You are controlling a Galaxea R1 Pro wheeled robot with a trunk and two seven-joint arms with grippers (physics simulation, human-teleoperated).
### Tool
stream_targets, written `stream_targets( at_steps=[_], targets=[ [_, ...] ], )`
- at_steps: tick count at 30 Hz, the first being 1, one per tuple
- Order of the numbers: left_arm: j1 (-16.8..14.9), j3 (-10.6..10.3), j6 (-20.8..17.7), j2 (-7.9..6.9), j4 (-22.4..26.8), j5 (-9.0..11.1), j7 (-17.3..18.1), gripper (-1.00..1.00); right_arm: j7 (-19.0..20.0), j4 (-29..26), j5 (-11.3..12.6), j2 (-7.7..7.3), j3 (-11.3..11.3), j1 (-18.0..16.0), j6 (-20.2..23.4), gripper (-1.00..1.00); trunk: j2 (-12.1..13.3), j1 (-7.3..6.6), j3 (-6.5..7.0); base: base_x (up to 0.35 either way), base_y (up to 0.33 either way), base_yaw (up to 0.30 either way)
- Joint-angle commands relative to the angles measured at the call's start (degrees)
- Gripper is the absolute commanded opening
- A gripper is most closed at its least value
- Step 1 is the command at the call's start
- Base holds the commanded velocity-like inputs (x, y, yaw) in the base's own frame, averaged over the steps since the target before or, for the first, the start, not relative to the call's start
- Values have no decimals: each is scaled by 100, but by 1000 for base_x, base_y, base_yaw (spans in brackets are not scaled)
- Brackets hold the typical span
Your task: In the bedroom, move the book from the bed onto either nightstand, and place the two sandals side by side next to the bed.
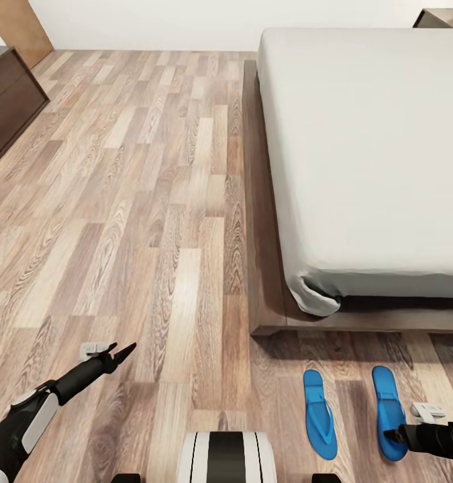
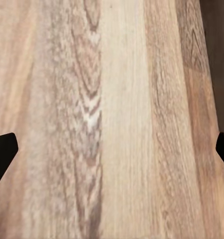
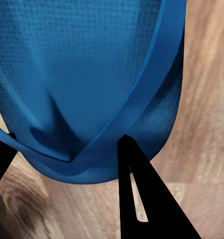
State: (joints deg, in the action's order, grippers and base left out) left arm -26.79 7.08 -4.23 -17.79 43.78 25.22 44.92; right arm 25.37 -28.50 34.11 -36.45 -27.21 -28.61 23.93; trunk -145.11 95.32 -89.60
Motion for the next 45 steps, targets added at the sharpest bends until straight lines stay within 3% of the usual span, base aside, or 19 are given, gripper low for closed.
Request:
stream_targets(
  at_steps=[1, 28, 45],
  targets=[
    [-2, 3, -44, 1, -3, 45, 25, 100, -6, -6, 43, -5, -23, -4, 27, -100, -1, -1, -3, 9, 0, 0],
    [-2, 13, -34, 4, -9, 53, 21, 100, -6, -6, 43, -2, -26, -4, 30, -100, -1, -1, -3, 42, 54, 0],
    [-2, 20, -40, 4, -18, 53, 25, 100, -6, -12, 43, -2, -29, -4, 33, -100, -1, -1, -3, -77, 38, 0]
  ],
)
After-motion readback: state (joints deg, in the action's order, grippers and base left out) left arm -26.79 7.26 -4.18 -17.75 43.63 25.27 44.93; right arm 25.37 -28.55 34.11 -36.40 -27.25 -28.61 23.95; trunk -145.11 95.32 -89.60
